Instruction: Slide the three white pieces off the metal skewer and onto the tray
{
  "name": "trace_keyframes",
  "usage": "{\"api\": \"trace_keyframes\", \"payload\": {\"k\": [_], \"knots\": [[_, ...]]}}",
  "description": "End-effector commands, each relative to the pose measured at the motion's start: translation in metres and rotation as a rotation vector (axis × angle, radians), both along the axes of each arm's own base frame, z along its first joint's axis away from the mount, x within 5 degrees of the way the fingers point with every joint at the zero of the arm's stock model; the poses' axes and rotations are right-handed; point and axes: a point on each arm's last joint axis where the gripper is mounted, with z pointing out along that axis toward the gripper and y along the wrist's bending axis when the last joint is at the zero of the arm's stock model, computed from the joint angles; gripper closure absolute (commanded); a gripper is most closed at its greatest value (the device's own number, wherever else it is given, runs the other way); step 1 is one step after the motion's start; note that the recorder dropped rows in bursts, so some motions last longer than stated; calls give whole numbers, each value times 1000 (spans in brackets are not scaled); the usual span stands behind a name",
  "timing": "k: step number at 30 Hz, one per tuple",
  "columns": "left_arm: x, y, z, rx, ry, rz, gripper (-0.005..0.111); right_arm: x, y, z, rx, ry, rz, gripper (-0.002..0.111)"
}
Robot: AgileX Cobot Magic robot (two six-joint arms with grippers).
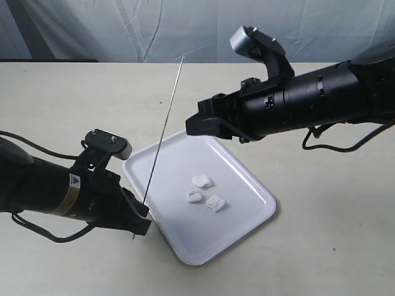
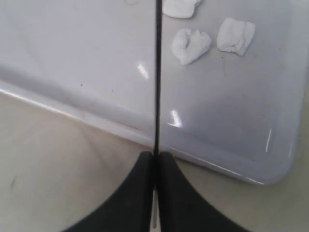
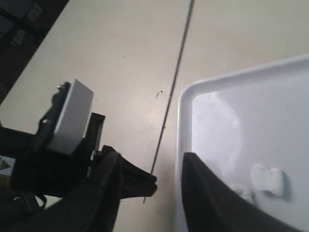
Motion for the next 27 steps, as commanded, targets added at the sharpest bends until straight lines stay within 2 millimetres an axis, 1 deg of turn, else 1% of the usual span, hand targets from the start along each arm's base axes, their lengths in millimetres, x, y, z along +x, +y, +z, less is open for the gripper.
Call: {"api": "trace_keyframes", "payload": {"k": [1, 5, 8, 11, 14, 16, 24, 27], "knots": [[7, -6, 8, -30, -25, -17, 107, -9, -4, 21, 31, -53, 2, 69], [15, -9, 15, -37, -61, -12, 107, -14, -6, 31, 58, -53, -1, 69], [23, -16, 19, -60, -65, -26, 107, -17, -7, 35, 72, -45, -8, 69], [28, -20, 10, -57, -33, -36, 107, -18, -7, 36, 83, -31, -13, 69], [28, -20, -1, -32, -10, -54, 107, -19, -6, 37, 91, -21, -1, 69], [28, -20, -5, -25, 1, -56, 107, -20, -6, 37, 93, -19, 5, 69], [25, -23, -5, -51, 20, -95, 107, -19, -6, 36, 89, -22, 4, 69], [23, -20, -8, -35, 27, -82, 107, -19, -6, 36, 87, -22, 4, 69]]}}
